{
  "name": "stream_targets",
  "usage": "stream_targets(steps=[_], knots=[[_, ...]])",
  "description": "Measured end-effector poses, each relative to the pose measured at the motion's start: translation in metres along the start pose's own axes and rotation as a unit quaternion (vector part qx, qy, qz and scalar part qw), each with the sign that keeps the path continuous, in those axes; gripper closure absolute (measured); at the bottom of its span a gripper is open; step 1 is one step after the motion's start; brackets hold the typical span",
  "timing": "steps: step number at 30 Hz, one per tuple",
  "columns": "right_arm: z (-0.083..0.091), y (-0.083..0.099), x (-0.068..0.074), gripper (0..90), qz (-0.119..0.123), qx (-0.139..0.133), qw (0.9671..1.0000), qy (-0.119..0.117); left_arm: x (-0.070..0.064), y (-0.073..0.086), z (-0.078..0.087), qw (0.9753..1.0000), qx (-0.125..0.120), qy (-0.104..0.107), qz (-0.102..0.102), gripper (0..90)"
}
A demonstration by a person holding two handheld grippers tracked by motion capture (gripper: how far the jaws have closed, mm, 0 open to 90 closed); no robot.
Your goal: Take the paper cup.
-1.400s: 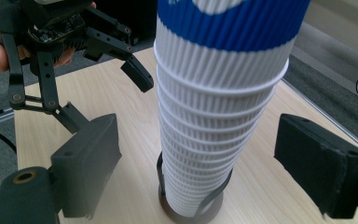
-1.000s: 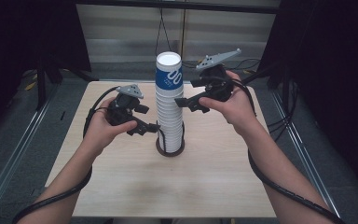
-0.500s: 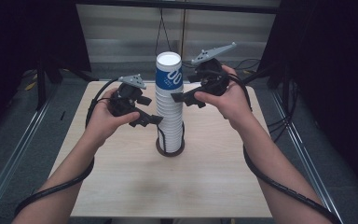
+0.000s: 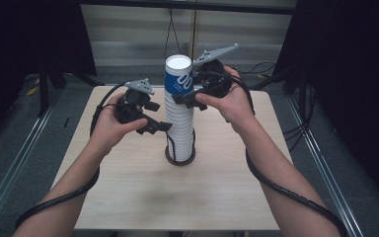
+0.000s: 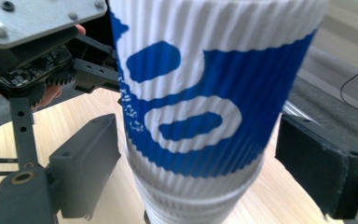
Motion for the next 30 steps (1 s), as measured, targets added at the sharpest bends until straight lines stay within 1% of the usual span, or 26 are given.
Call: stream_targets(steps=[1,3,5,7,9,11,13,14,16,17,19,20,21,22,24,25,27,29,30], knots=[[-0.002,0.001,-0.001,12.4,-0.001,0.001,1.0000,0.003,0.000,0.000,0.000,1.0000,-0.001,0.000,0.002,15.9],[-0.007,0.001,-0.001,12.4,-0.010,-0.006,0.9999,-0.004,0.000,0.000,-0.001,1.0000,-0.002,0.001,-0.001,15.9],[-0.010,0.000,0.000,12.1,-0.008,-0.013,0.9999,-0.007,0.000,0.000,-0.002,1.0000,-0.003,0.001,0.001,15.9],[-0.014,0.000,0.000,11.5,-0.009,-0.016,0.9998,-0.005,0.000,-0.001,-0.003,1.0000,-0.004,0.005,-0.002,15.9],[-0.016,0.000,0.000,11.3,-0.013,-0.014,0.9998,-0.005,0.000,-0.002,-0.003,1.0000,-0.006,0.003,-0.005,15.9],[-0.017,-0.001,0.000,11.4,-0.019,-0.017,0.9997,-0.005,0.001,-0.005,-0.002,0.9999,-0.013,-0.001,-0.007,15.9],[-0.018,-0.001,0.000,11.6,-0.020,-0.017,0.9996,-0.005,0.002,-0.008,-0.002,0.9998,-0.020,-0.005,-0.003,15.8],[-0.017,-0.001,0.000,11.7,-0.021,-0.016,0.9996,-0.004,0.003,-0.012,-0.001,0.9995,-0.031,-0.006,-0.001,15.8],[-0.017,-0.001,0.000,11.8,-0.019,-0.014,0.9997,-0.003,0.005,-0.017,0.001,0.9991,-0.041,-0.013,-0.004,15.7],[-0.017,-0.001,0.001,11.8,-0.019,-0.014,0.9997,-0.002,0.005,-0.020,0.002,0.9986,-0.051,-0.015,0.000,15.7],[-0.016,-0.001,0.000,11.8,-0.019,-0.014,0.9997,-0.003,0.004,-0.025,0.002,0.9979,-0.061,-0.019,0.004,15.7],[-0.016,-0.001,0.000,11.8,-0.019,-0.014,0.9997,-0.003,0.004,-0.028,0.002,0.9976,-0.066,-0.021,0.000,15.7],[-0.016,-0.001,0.000,11.8,-0.019,-0.013,0.9997,-0.002,0.004,-0.029,0.002,0.9973,-0.068,-0.025,-0.004,15.7],[-0.016,-0.001,0.000,11.8,-0.018,-0.012,0.9998,-0.002,0.004,-0.032,0.000,0.9969,-0.074,-0.027,-0.004,15.7],[-0.016,-0.001,0.000,11.9,-0.019,-0.012,0.9998,-0.002,0.005,-0.034,-0.002,0.9966,-0.076,-0.030,-0.005,15.2],[-0.016,-0.001,0.000,11.9,-0.018,-0.012,0.9998,-0.002,0.005,-0.035,-0.004,0.9964,-0.079,-0.032,-0.001,15.2],[-0.016,-0.001,0.000,12.0,-0.018,-0.010,0.9998,-0.002,0.006,-0.035,-0.006,0.9961,-0.082,-0.033,0.000,15.1],[-0.016,-0.001,0.000,12.0,-0.019,-0.010,0.9998,-0.002,0.007,-0.036,-0.008,0.9954,-0.091,-0.031,0.000,15.3],[-0.015,-0.001,0.000,12.0,-0.019,-0.010,0.9998,-0.002,0.007,-0.036,-0.009,0.9951,-0.094,-0.029,0.005,15.3]])
Point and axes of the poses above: each handheld gripper's, and its own axes: z roughly backward along the jaws, y roughly out of its underside, x roughly to its left, the point moved 8 cm from there along -z, roughly forward along the jaws
